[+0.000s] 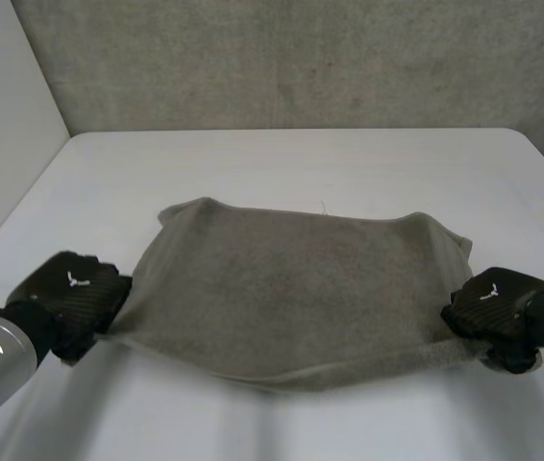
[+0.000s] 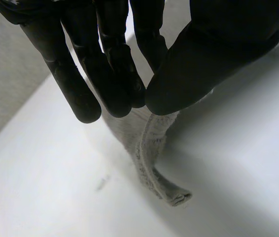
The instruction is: Fold the towel.
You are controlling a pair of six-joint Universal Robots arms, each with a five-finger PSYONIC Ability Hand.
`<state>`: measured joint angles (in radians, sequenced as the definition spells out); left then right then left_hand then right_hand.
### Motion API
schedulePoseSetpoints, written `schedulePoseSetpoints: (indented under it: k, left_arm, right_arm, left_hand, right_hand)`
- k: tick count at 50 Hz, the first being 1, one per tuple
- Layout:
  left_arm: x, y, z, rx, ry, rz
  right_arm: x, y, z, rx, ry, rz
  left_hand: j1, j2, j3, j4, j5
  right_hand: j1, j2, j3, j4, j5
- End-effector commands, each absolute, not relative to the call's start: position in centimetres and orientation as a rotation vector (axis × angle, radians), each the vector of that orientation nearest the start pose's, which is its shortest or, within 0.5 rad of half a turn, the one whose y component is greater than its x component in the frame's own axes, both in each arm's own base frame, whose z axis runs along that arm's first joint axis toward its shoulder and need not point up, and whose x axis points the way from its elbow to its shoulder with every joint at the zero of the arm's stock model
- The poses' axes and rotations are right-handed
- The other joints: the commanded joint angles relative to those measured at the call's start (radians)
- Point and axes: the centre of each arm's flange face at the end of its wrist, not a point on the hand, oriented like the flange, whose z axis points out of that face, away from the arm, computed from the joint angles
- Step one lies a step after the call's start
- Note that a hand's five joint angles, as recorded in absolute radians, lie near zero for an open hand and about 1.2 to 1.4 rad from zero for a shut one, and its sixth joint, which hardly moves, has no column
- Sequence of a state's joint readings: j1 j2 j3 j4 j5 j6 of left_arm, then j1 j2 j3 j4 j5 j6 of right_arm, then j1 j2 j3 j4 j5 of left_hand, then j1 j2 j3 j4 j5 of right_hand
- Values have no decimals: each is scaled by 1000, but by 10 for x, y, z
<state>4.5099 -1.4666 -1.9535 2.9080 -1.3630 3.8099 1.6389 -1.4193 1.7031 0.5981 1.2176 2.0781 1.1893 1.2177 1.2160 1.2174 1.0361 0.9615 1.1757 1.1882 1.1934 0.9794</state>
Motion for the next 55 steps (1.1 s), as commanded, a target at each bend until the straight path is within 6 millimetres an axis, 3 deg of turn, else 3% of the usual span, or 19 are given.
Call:
schedulePoseSetpoints:
  k: [1, 8, 11, 14, 16, 17, 19, 20, 22, 23, 24, 28, 33, 35, 39, 42, 44, 50, 55]
  left_arm:
    - [-195, -197, 187, 1317, 2413, -1437]
    - [-215, -249, 164, 1361, 2370, -1457]
    - [-229, -277, 169, 1382, 2286, -1539]
    - [-237, -292, 177, 1373, 2232, -1599]
    - [-251, -335, 215, 1272, 2055, -1781]
    - [-251, -336, 215, 1272, 2054, -1782]
    - [-263, -367, 267, 1144, 1851, -1990]
    - [-263, -367, 267, 1143, 1850, -1992]
    - [-270, -386, 327, 1013, 1606, -2206]
    - [-270, -386, 327, 1012, 1605, -2207]
    - [-271, -391, 353, 943, 1491, -2295]
    - [-273, -390, 383, 867, 1370, -2399]
    - [-292, -374, 358, 930, 1530, -2417]
    - [-299, -354, 322, 1017, 1751, -2339]
    - [-299, -322, 264, 1107, 2054, -2169]
    - [-302, -309, 246, 1132, 2153, -2116]
    - [-313, -279, 215, 1188, 2328, -2028]
    - [-326, -240, 187, 1178, 2578, -1943]
    - [-337, -230, 189, 1046, 2751, -1985]
  right_arm:
    - [176, -231, 192, -1792, 2426, -1062]
    - [181, -266, 180, -1867, 2508, -1142]
    - [192, -293, 184, -1905, 2496, -1336]
    - [205, -338, 213, -1887, 2453, -1748]
    - [213, -350, 230, -1858, 2392, -1927]
    - [213, -350, 230, -1857, 2391, -1929]
    - [230, -374, 274, -1707, 2189, -2364]
    - [230, -374, 275, -1706, 2188, -2366]
    - [237, -392, 322, -1489, 1936, -2777]
    - [237, -392, 322, -1488, 1934, -2779]
    - [237, -397, 340, -1382, 1833, -2931]
    - [239, -394, 354, -1313, 1727, -3039]
    - [249, -374, 318, -1423, 1827, -2850]
    - [249, -367, 307, -1454, 1857, -2795]
    - [247, -357, 284, -1506, 1927, -2686]
    - [244, -354, 271, -1515, 1981, -2627]
    - [242, -354, 268, -1504, 2003, -2608]
    - [240, -348, 261, -1461, 2039, -2554]
    - [243, -335, 277, -1437, 1994, -2589]
  left_hand:
    - [207, 179, 180, 179, 186]
    - [207, 179, 180, 179, 186]
    - [207, 179, 180, 179, 186]
    - [207, 179, 180, 179, 186]
    - [207, 179, 180, 179, 186]
    - [207, 179, 180, 179, 186]
    - [207, 179, 180, 179, 186]
    - [207, 179, 180, 179, 186]
    - [207, 179, 180, 179, 186]
    - [207, 179, 180, 179, 186]
    - [207, 179, 180, 179, 186]
    - [207, 179, 180, 179, 186]
    - [166, 138, 140, 138, 145]
    - [-477, -506, -504, -505, -499]
    - [-480, -508, -506, -508, -501]
    - [-480, -508, -506, -508, -501]
    - [-480, -508, -506, -508, -501]
    - [-474, -502, -500, -502, -495]
    - [-480, -508, -506, -508, -501]
  right_hand:
    - [435, 221, 208, 203, 242]
    - [435, 221, 208, 203, 242]
    - [435, 221, 208, 203, 242]
    - [435, 221, 208, 203, 242]
    - [435, 221, 208, 203, 242]
    - [435, 221, 208, 203, 242]
    - [435, 221, 208, 203, 242]
    - [435, 221, 208, 203, 242]
    - [435, 221, 208, 203, 242]
    - [435, 221, 208, 203, 242]
    - [435, 221, 208, 203, 242]
    - [435, 221, 208, 203, 242]
    - [435, 221, 208, 203, 242]
    - [435, 221, 208, 203, 242]
    - [435, 221, 208, 203, 242]
    - [435, 221, 208, 203, 242]
    - [435, 221, 208, 203, 242]
    - [435, 221, 208, 203, 242]
    - [435, 221, 208, 203, 242]
